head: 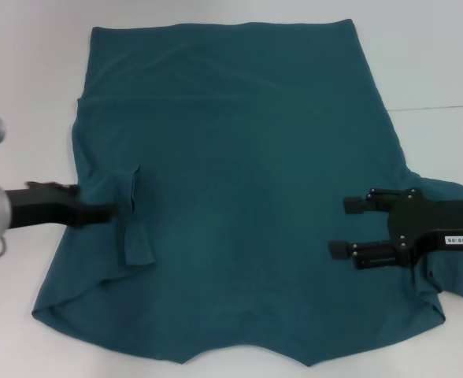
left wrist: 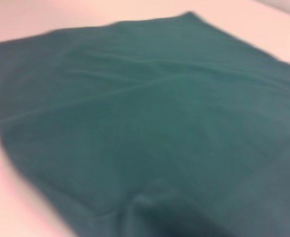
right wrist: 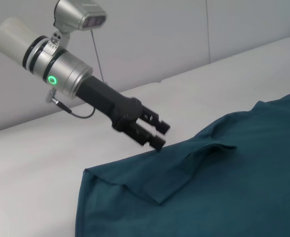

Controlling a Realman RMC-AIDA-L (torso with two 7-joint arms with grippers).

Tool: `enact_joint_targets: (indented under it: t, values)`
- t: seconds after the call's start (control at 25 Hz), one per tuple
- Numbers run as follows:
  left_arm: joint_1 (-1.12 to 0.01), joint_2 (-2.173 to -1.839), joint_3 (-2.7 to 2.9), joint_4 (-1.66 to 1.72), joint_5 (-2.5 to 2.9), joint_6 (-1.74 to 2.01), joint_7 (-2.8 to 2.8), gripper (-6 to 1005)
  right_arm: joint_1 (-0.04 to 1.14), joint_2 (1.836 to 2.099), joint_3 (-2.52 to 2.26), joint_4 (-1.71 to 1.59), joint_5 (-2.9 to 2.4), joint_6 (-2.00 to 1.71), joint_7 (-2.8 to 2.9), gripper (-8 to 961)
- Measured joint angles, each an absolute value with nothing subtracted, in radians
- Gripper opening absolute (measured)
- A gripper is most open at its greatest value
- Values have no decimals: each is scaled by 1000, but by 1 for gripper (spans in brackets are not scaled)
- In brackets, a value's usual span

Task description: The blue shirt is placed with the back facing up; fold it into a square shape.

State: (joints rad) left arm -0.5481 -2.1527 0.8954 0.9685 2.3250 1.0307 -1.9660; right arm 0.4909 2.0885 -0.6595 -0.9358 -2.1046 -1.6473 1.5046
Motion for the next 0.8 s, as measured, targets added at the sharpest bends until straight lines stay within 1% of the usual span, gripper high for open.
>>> enact_joint_targets:
  t: [0.2, 0.24, 0.48, 0.56, 0.8]
  values:
    - [-538, -2153, 896, 961, 2369, 977, -1959, 775, 492, 2090, -660, -935, -2094, -1647, 1502, 914]
    - [-539, -2159, 904, 955, 2406, 960, -1948, 814, 494, 2090, -660, -932, -2092, -1647, 1502, 914]
    - [-563, -2163, 914, 883, 2431, 857, -1951, 773, 499, 2089, -660, -914, -2081, -1644, 1494, 915]
    - [-579, -2163, 921, 853, 2444, 823, -1955, 531, 500, 2089, -660, -912, -2080, -1643, 1492, 915]
    - [-604, -2165, 998, 800, 2458, 769, -1958, 395, 496, 2089, -660, -911, -2080, -1642, 1491, 915]
